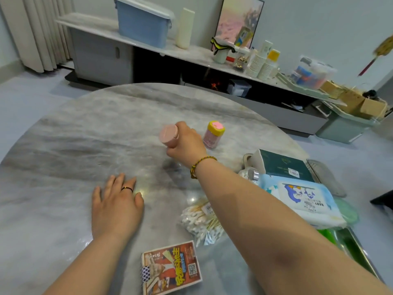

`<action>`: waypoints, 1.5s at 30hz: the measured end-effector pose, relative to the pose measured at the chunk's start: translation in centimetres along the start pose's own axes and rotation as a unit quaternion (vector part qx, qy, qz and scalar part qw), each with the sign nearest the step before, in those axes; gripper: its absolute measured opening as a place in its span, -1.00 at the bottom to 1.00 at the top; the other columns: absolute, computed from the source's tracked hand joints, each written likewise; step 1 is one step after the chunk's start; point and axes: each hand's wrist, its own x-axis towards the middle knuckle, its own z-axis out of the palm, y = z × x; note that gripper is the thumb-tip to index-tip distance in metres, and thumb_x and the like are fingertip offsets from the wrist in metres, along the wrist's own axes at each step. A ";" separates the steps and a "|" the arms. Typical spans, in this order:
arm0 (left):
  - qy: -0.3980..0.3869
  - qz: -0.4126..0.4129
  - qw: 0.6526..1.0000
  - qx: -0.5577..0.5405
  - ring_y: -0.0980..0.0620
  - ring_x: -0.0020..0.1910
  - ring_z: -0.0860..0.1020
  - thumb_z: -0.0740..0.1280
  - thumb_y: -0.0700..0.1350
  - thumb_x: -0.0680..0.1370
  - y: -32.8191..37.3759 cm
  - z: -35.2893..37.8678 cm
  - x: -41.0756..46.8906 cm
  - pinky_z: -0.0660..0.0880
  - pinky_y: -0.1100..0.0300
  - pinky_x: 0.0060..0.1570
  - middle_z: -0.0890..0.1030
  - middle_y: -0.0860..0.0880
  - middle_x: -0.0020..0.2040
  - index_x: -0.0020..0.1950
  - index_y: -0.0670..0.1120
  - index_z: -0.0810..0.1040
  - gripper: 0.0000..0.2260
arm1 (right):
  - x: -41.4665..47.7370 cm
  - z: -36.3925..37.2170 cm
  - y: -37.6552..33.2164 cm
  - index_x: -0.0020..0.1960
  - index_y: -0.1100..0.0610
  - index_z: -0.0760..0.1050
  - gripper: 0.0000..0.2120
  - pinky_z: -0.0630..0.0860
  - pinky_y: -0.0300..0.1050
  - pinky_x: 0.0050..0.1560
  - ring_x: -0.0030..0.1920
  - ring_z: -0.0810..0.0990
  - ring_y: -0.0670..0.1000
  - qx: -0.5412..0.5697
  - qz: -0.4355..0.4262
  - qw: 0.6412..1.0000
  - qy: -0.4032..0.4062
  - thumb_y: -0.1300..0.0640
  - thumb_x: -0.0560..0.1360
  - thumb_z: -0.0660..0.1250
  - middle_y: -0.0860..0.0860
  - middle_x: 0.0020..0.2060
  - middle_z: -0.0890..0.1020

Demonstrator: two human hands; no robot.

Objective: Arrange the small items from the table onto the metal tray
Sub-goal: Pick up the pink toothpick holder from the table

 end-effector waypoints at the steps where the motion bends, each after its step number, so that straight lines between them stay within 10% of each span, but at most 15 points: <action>1: -0.005 -0.002 1.000 -0.008 -0.03 0.48 0.09 0.17 -0.06 0.52 0.4 -0.1 -0.2 -0.08 0.04 0.41 0.24 -0.08 0.48 0.35 -0.04 0.33 -0.62 | -0.6 -0.7 -0.2 0.17 0.24 0.32 -0.56 0.45 0.09 0.05 0.10 0.46 0.22 0.045 0.003 0.999 0.018 0.22 0.34 0.37 0.21 0.09 0.52; 14: 0.002 0.200 0.976 -0.082 -0.06 0.48 0.15 0.27 -0.13 0.51 7.1 -2.4 -5.5 -0.01 0.09 0.44 0.21 -0.09 0.48 0.36 -0.09 0.32 -0.58 | -12.9 -13.0 4.1 0.13 0.05 0.29 -0.50 0.37 -0.49 -0.15 -0.08 0.41 -0.14 0.233 -0.010 0.952 0.196 0.23 0.31 0.46 -0.30 -0.09 0.37; 20: -0.059 0.301 0.951 -0.032 -0.14 0.34 0.40 -0.33 0.36 0.41 9.9 -2.5 -9.0 -0.05 0.28 0.41 0.41 -0.13 0.37 0.24 -0.12 0.48 -0.15 | -19.9 -17.3 10.4 -0.01 -0.19 0.25 -0.44 0.44 -0.54 -0.14 -0.02 0.45 -0.19 0.250 0.018 0.928 0.277 0.33 0.30 0.44 -0.25 -0.03 0.36; 24: -0.084 0.320 0.941 -0.075 -0.03 0.32 0.36 -0.21 0.30 0.48 12.7 -1.2 -12.0 -0.07 0.40 0.38 0.51 -0.16 0.27 0.19 -0.16 0.53 -0.26 | -23.9 -18.2 14.6 0.12 -0.02 0.25 -0.45 0.42 -0.59 -0.20 -0.06 0.43 -0.19 0.253 0.096 0.907 0.324 0.37 0.32 0.41 -0.25 -0.04 0.34; 28: -0.108 0.250 0.948 -0.162 0.01 0.48 0.12 0.21 0.06 0.52 15.4 1.7 -14.3 0.03 0.15 0.44 0.16 0.01 0.49 0.41 -0.02 0.20 -0.51 | -26.9 -19.2 18.2 0.31 0.09 0.18 -0.38 0.42 -0.27 0.01 0.04 0.41 0.00 0.225 0.203 0.882 0.361 0.33 0.36 0.38 -0.05 0.08 0.32; 32: -0.184 0.289 0.938 -0.058 0.09 0.50 -0.13 0.08 0.05 0.57 16.9 4.4 -14.8 -0.17 0.20 0.45 -0.17 0.10 0.50 0.47 0.01 -0.09 -0.46 | -29.3 -17.7 20.3 0.32 0.08 0.19 -0.38 0.38 -0.23 -0.04 0.04 0.40 0.00 0.218 0.265 0.887 0.309 0.31 0.36 0.39 -0.03 0.10 0.32; 45: -0.226 0.303 0.925 0.022 0.10 0.48 -0.25 -0.06 0.00 0.60 16.7 5.5 -15.2 -0.27 0.20 0.43 -0.18 0.04 0.53 0.48 0.01 -0.08 -0.54 | -29.0 -14.6 22.7 0.35 0.10 0.20 -0.40 0.36 0.02 0.25 0.22 0.37 0.12 0.106 0.298 0.937 0.151 0.23 0.38 0.36 0.12 0.29 0.36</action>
